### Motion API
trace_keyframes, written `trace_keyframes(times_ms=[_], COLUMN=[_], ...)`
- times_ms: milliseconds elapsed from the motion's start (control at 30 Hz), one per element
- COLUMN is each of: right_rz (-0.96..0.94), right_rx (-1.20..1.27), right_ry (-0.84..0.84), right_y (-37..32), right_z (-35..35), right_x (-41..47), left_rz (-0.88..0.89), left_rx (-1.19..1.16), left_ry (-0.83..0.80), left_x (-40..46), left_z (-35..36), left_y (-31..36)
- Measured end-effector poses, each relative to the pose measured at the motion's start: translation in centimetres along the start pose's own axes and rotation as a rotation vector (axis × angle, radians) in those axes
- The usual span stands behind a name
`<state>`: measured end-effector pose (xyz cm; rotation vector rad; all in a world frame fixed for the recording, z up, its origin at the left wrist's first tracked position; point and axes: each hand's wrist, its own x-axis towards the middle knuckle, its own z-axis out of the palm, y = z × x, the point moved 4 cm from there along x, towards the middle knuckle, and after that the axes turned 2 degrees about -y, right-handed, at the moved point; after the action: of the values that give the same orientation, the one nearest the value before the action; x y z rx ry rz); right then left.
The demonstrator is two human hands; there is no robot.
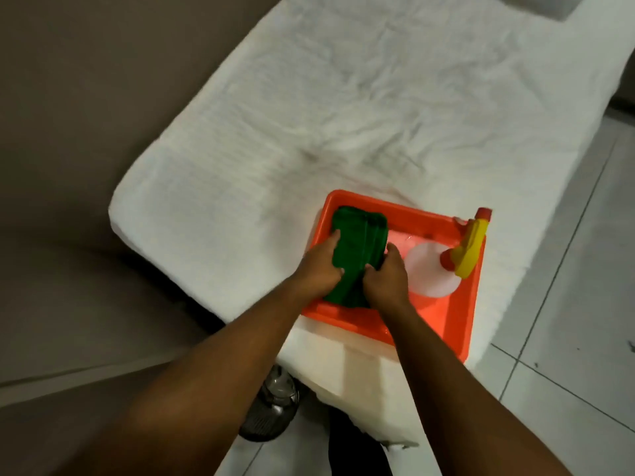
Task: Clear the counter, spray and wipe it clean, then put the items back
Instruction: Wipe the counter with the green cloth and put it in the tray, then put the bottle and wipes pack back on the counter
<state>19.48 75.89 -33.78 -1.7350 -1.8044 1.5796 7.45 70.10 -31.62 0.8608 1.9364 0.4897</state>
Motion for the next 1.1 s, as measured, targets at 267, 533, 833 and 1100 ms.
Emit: trace_keyframes(times_ms=[267, 533, 833, 1100], right_rz=[-0.006, -0.185, -0.694, -1.007], right_rx=[-0.359, -0.289, -0.183, -0.291], right_ry=[-0.067, -0.06, -0.231, -0.578], right_y=[-1.1, -10.1, -24.8, -26.3], right_z=[0.6, -0.7, 8.5, 23.3], right_x=[-2.7, -13.2, -37.7, -59.2], left_rz=[-0.125, -0.073, 0.078, -0.237], left_rx=[-0.011, -0.118, 0.086, -0.384], left_ry=[-0.044, 0.171, 0.658, 1.091], left_x=[-4.5, -19.5, -48.9, -73.3], left_z=[-0.5, -10.7, -22.3, -21.9], left_y=[-0.8, -0.8, -6.9, -26.5])
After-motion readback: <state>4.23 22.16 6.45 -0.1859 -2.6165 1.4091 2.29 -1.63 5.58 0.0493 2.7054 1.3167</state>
